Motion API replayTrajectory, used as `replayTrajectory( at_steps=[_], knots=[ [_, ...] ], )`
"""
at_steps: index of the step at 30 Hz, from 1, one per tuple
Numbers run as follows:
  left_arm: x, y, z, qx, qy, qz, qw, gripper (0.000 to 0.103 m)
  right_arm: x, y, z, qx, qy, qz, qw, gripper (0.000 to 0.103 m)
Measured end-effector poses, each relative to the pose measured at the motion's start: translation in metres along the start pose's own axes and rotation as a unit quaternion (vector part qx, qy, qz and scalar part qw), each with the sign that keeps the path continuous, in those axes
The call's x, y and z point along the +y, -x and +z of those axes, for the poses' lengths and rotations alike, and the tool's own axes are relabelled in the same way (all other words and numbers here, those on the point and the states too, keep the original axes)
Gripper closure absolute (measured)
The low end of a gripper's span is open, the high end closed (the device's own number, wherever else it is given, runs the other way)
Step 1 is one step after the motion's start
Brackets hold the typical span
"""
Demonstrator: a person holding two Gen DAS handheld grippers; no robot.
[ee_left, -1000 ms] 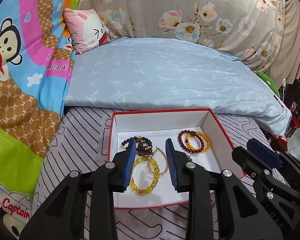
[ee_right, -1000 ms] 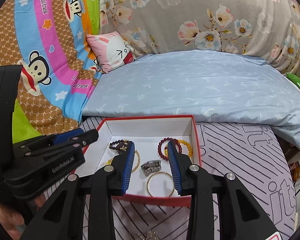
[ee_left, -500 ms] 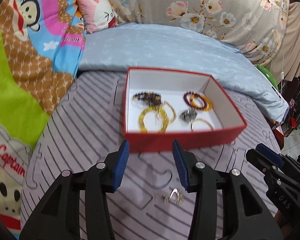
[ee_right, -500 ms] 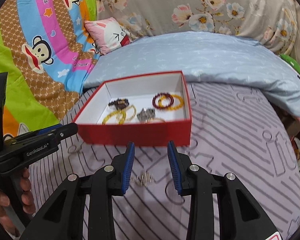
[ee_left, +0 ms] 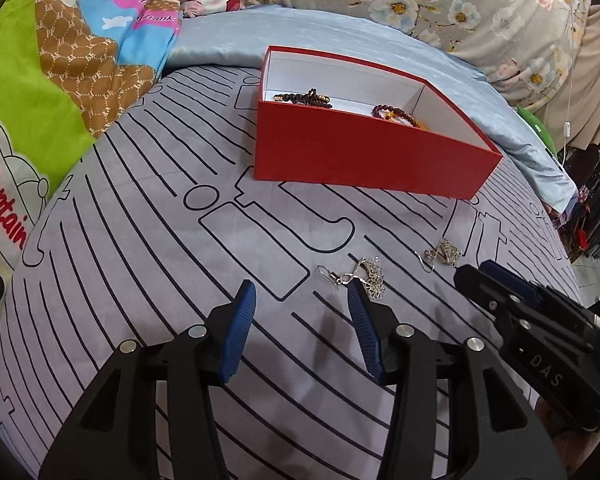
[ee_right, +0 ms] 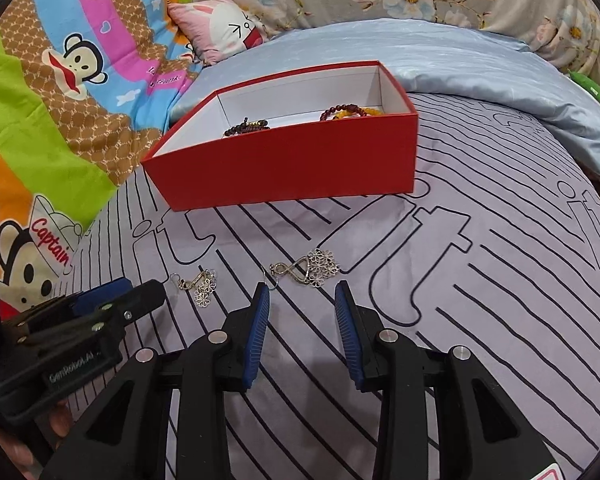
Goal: Organize jewelry
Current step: 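Lower the left tool onto the silver chain earring and close it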
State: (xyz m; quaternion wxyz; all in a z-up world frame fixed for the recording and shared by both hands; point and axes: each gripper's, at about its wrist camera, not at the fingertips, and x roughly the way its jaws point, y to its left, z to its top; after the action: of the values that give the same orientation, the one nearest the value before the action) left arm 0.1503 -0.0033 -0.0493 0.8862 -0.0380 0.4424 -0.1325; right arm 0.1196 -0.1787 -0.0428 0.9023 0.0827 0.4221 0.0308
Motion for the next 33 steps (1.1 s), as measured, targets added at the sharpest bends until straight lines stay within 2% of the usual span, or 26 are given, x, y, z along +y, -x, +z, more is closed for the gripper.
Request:
replayTrajectory(
  at_steps=[6,16,18,23,33],
  knots=[
    [0.001,-0.001,-0.003,-0.005,0.0,-0.004,1.0,0.051,0.004,-0.017,0.007,0.01,0.003,-0.009,1.0,0.069],
    [0.001,-0.004,-0.005,-0.004,0.001,-0.007,1.0,0.05,0.013,-0.027,0.015,0.01,0.018,-0.023,1.0,0.066],
    [0.001,-0.004,-0.005,-0.004,0.0,-0.007,1.0,0.05,0.014,-0.027,0.015,0.011,0.022,-0.033,0.999,0.073],
    [-0.002,-0.003,-0.005,-0.002,-0.001,-0.008,1.0,0.05,0.011,-0.024,0.013,0.011,0.021,-0.032,0.999,0.078],
    [-0.018,-0.01,-0.001,0.004,-0.014,-0.023,0.9996,0.05,-0.002,-0.015,0.005,0.009,0.0,-0.025,1.0,0.078]
  ],
)
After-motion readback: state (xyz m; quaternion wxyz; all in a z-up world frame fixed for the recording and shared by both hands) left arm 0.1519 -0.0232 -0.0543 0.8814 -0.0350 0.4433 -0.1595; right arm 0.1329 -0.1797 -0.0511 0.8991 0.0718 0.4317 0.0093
